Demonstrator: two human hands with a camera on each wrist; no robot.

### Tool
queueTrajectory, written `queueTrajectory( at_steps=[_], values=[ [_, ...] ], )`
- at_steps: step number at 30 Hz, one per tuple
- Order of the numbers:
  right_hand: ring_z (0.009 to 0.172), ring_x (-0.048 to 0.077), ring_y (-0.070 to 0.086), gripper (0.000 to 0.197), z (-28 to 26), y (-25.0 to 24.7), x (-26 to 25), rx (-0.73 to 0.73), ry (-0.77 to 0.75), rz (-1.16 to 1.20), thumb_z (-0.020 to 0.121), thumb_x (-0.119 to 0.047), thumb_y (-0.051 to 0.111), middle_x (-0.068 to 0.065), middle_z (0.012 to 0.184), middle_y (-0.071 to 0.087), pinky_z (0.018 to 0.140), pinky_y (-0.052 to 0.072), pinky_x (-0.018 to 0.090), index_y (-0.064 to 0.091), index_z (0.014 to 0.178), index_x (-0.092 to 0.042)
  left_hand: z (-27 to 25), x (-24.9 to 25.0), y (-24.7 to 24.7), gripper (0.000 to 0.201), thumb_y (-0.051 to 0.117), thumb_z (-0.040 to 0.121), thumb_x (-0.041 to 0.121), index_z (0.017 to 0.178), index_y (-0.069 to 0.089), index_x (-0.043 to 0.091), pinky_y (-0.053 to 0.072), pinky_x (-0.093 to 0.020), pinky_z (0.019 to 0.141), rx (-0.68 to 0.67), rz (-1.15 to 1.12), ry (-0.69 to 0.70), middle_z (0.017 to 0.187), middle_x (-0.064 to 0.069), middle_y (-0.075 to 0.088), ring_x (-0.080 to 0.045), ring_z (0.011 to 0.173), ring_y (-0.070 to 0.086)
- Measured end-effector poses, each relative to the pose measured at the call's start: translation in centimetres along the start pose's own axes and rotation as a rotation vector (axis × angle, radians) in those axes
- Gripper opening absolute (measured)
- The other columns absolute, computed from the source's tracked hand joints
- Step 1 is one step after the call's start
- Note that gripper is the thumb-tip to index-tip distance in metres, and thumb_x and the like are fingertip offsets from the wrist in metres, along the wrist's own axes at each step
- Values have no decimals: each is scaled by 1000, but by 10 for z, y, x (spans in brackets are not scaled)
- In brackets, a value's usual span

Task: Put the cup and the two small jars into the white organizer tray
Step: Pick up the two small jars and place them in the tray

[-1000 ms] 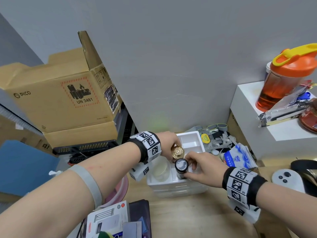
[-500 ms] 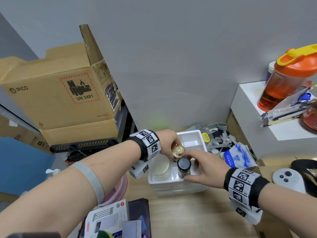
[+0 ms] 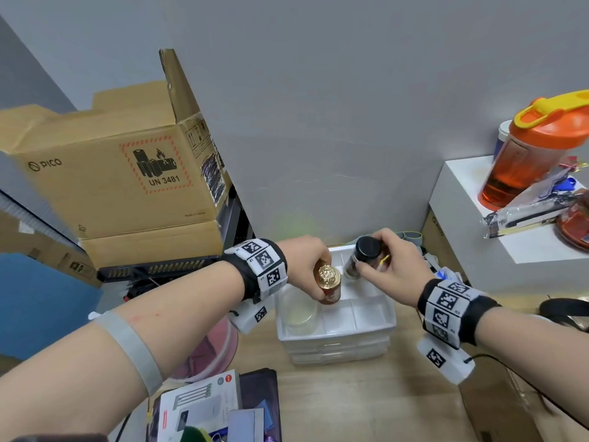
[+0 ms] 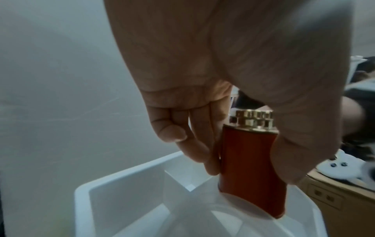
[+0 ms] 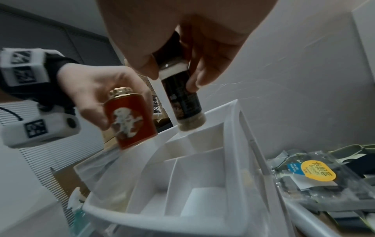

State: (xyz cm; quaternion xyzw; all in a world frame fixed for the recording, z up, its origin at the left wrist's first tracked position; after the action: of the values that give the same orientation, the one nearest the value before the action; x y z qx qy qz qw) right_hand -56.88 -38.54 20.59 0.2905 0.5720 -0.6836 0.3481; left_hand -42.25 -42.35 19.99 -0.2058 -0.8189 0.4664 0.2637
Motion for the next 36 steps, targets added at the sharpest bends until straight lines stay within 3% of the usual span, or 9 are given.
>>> queueTrajectory(
  at_steps=[3,5,9,14,19,25,27,33,36],
  values=[
    [57,4,57,32,12,19,3,-104,28,22,74,-28,83,-7,61,63,63,47,26,59,94,-24,-7,16,10,39,85,70,45,90,72,14,55,-36,62,-11,98,49,83,-5,74,-27,77,68],
    [51,2,55,31,20,28,2,-166,20,69,73,-25,84,-8,56,62,62,46,25,60,92,-26,-9,26,20,43,81,72,54,89,71,15,45,-32,54,-5,170,77,85,-5,71,-27,78,67],
    [52,0,58,30,29,38,-11,-271,-37,28,74,-21,84,-21,60,65,63,46,21,59,90,-29,-12,28,33,41,75,82,52,97,70,14,35,-30,58,21,229,44,91,-5,70,-26,82,64],
    [60,11,65,32,31,43,-22,-321,-60,-1,73,-19,84,-17,69,64,65,53,25,62,96,-18,-17,29,35,40,73,83,52,92,68,14,30,-29,51,52,223,23,78,-1,61,-24,73,54],
    [54,5,61,31,29,46,-21,-327,-60,5,72,-19,84,-19,59,65,62,51,23,62,93,-19,-20,33,47,42,75,78,55,94,72,16,52,-34,68,8,180,6,86,-5,72,-28,83,66],
    [52,-1,59,29,23,51,-17,-348,-72,-27,73,-19,83,-32,59,62,60,49,19,61,91,-19,-16,32,45,39,76,79,52,75,49,24,42,-31,63,55,243,-48,65,7,45,-26,71,52],
    [53,0,60,29,23,53,-16,-341,-73,-35,73,-19,83,-23,58,63,61,50,20,61,91,-19,-15,33,46,42,78,77,53,72,46,26,43,-31,62,38,271,-55,64,7,43,-25,69,52],
    [60,3,64,32,19,70,-5,-405,-48,-61,74,-23,84,-15,69,63,67,55,26,60,94,-22,-18,26,44,44,77,77,53,88,71,11,52,-34,63,8,212,-81,70,0,62,-24,74,63],
    [68,9,66,32,16,79,0,-449,-13,-81,75,-23,83,-16,75,63,72,55,29,60,97,-21,-26,15,30,39,75,78,46,101,76,14,60,-38,76,55,120,-83,84,0,70,-24,86,68]
  ],
)
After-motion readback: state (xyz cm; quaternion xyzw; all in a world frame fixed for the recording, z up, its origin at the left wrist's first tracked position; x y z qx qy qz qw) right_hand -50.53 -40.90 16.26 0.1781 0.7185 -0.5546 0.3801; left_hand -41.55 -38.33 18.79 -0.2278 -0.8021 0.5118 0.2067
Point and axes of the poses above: each hand's wrist, its own z-axis towards the middle knuckle, its own y-axis out of the palm, x = y × z, the point moved 10 cm from there along z, towards the middle knuckle
